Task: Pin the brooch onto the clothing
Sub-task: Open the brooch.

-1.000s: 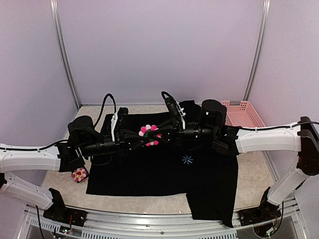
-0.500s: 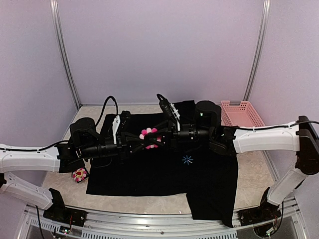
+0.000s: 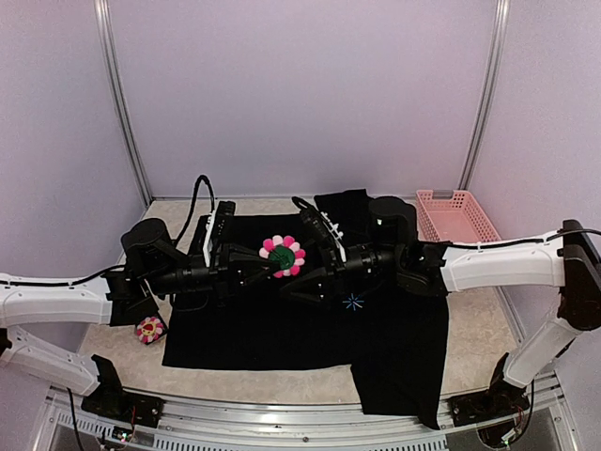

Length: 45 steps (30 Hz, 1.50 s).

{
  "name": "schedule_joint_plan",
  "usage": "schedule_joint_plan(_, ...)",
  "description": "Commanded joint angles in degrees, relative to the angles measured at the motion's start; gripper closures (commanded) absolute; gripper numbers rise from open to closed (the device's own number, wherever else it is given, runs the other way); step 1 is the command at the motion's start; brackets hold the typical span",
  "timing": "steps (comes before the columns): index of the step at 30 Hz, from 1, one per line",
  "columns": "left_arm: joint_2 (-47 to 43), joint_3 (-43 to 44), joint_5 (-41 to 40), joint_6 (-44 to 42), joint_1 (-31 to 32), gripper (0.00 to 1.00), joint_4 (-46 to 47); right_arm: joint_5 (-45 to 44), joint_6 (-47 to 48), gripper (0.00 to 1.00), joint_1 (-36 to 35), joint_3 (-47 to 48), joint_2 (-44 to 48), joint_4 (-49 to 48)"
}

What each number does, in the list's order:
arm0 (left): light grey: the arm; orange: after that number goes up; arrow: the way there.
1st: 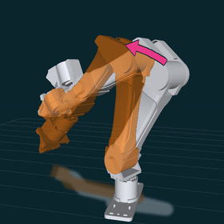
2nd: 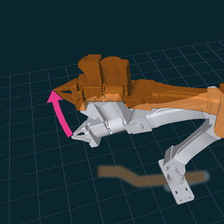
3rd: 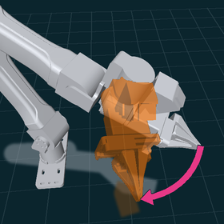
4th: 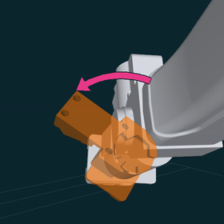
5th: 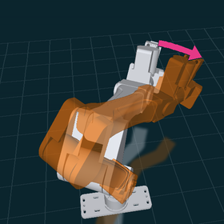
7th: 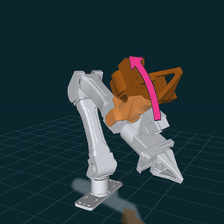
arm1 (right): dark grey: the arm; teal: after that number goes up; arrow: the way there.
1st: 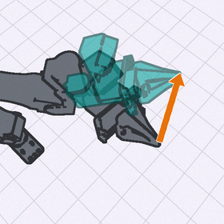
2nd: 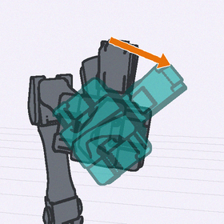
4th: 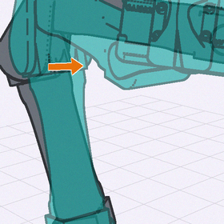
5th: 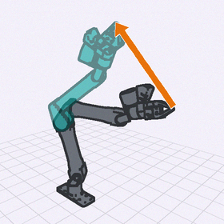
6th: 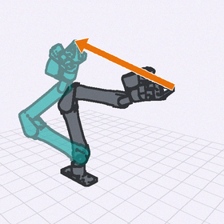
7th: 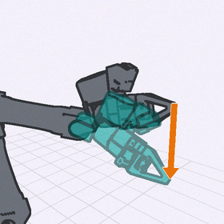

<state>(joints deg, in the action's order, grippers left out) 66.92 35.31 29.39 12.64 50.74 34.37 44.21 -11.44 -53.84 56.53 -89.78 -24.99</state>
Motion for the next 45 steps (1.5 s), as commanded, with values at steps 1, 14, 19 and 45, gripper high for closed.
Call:
schedule_joint_plan(1, 0.43, 1.58, 1.94, 0.76, -0.29, 1.0, 1.67, 0.23, 1.79, 0.27, 0.65, -1.09, 4.57, 0.93)
schedule_joint_plan(14, 1.11, 2.96, 2.27, -1.68, 0.57, 1.0, -1.5, -1.77, 1.75, 0.37, 1.94, 4.2, 4.75, 4.72)
schedule_joint_plan(19, 1.19, 3.35, 2.18, -2.25, 0.76, 1.0, -2.41, 0.45, -0.13, 0.39, 1.65, 5.54, 2.84, 2.16)
schedule_joint_plan(45, -3.85, 5.14, -8.9, -15.22, 5.81, 1.0, -11.93, 0.41, -6.71, 0.9, 1.56, 5.6, -2.32, 3.11)
